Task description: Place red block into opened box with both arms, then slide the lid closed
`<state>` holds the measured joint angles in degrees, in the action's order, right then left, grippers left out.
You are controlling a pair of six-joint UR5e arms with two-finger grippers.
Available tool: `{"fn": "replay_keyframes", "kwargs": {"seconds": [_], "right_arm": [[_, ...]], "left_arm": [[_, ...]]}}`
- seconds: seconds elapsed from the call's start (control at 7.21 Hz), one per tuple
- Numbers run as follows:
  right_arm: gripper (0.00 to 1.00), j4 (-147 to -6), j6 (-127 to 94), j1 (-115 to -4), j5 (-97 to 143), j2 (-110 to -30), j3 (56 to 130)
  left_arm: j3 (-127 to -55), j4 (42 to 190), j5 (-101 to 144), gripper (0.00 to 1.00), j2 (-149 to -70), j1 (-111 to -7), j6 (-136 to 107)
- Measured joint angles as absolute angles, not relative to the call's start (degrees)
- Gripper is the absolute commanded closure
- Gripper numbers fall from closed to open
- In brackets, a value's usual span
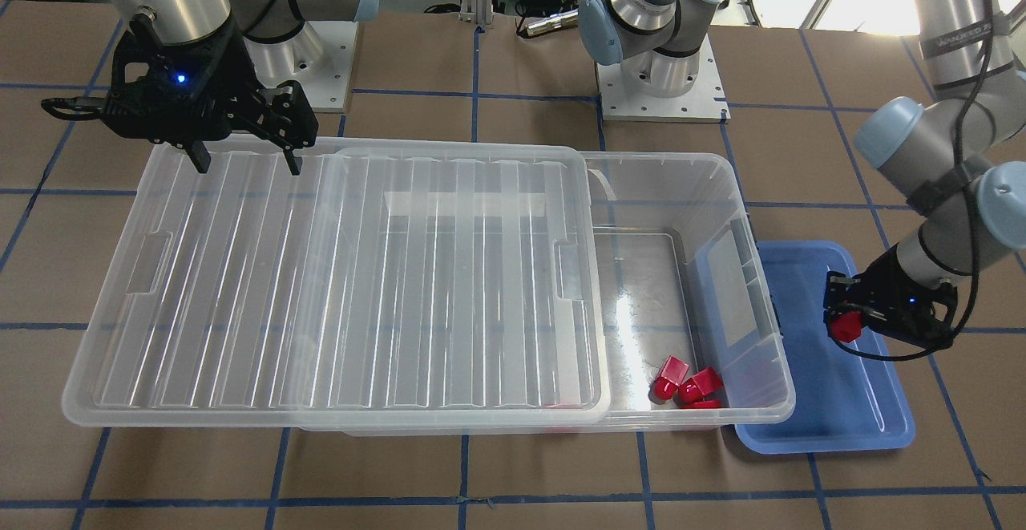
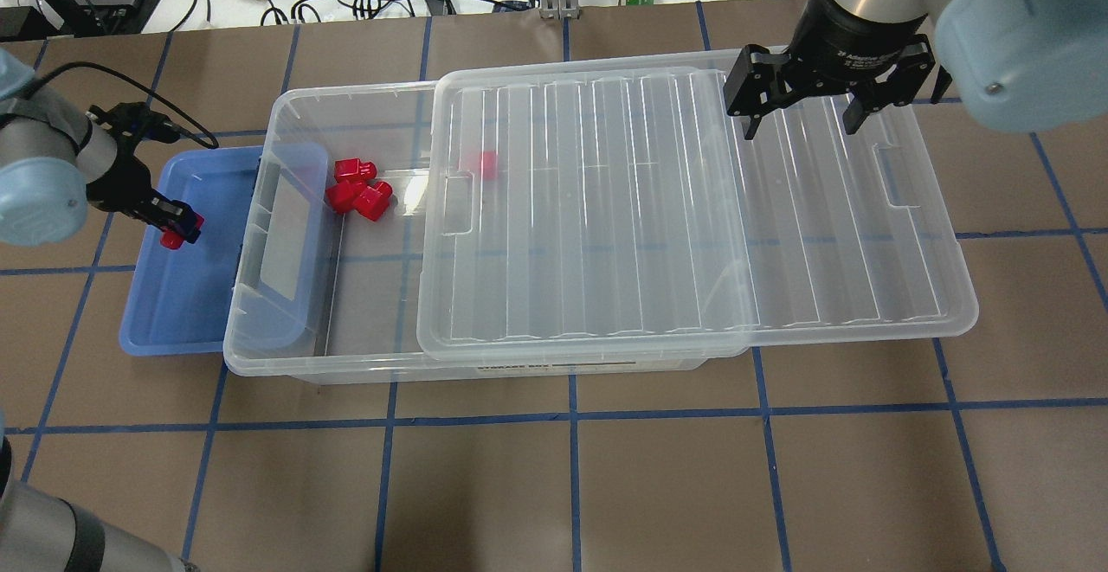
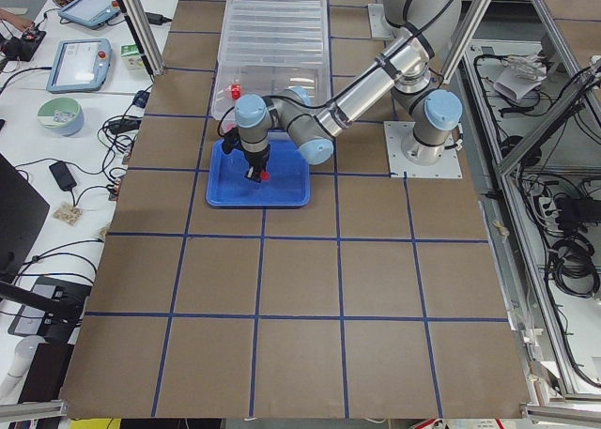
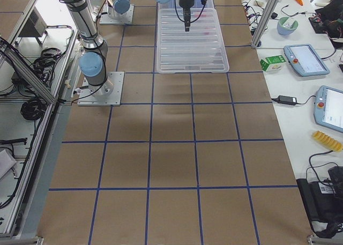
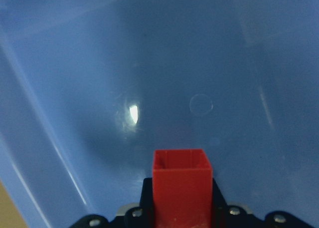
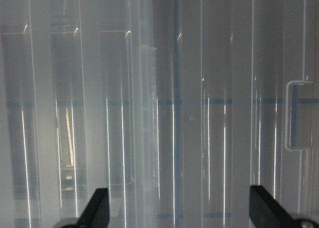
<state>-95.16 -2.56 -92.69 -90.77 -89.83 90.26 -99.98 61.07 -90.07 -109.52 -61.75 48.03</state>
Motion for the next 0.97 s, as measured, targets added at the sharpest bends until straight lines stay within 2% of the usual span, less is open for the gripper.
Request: {"fn": "replay_keyframes", "kwargs": {"seconds": [0.28, 0.42, 0.97], "right_arm": [[0.00, -95.2, -2.6, -92.7, -90.9, -89.8, 90.3], [0.00, -95.2, -2.5, -92.6, -90.9, -89.8, 90.3], [0.00, -95.1, -2.5, -92.6, -90.8, -89.8, 90.3]], "left_arm": [[-90.8, 78.1, -90.4, 1.00, -104.2, -67.0, 38.3], [-88.7, 82.6, -90.4, 1.00, -102.2, -71.2, 32.2], [-93.1, 82.2, -90.0, 1.00, -100.7, -82.4, 14.2]]}}
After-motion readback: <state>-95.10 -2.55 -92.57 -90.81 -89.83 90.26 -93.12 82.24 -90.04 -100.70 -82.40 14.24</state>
